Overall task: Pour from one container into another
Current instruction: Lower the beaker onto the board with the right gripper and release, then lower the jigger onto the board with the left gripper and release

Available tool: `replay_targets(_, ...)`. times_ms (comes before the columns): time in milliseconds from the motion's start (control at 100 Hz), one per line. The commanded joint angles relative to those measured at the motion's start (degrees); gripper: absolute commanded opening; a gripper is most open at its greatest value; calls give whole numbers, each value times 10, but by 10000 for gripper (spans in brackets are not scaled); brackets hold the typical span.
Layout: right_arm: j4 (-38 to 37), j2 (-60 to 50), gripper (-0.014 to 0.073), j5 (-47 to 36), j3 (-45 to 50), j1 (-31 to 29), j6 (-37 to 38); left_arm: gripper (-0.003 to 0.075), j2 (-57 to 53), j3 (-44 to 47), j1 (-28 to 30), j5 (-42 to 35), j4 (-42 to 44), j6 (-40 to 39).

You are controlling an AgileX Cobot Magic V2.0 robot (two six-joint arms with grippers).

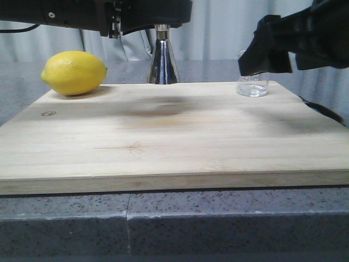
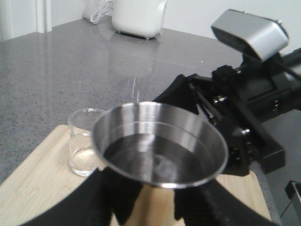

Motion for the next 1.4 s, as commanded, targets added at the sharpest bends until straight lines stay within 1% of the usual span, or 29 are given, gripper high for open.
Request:
replay_targets(0,-7,-62,576,43,-14,0,-2,259,-27,-17,-4,55,-53,-4)
replay_targets(120,-7,-117,576,123,-14,0,-2,259,-27,-17,-4,55,-53,-4)
replay_targets(320,-13,-202,576,227,-14,0,-2,259,-27,-17,-4,55,-53,-4)
replay_targets(470,-21,-247,576,268,-14,0,-2,259,-27,-17,-4,55,-53,-4)
replay_targets(630,-34,-271,576,275,-14,0,-2,259,-27,-17,-4,55,-53,-4)
replay_targets(870,-39,-272,576,276,-14,0,-2,259,-27,-17,-4,55,-53,-4)
replay_targets(990,-42,-272,576,276,-14,0,-2,259,-27,-17,-4,58,-39,-4)
replay_targets(1120,-47,-272,576,276,-14,0,-2,259,-27,-17,-4,64,-6,19)
replay_targets(1390,-52,-272,576,275,-14,0,-2,259,-27,16,-4,64,-17,79)
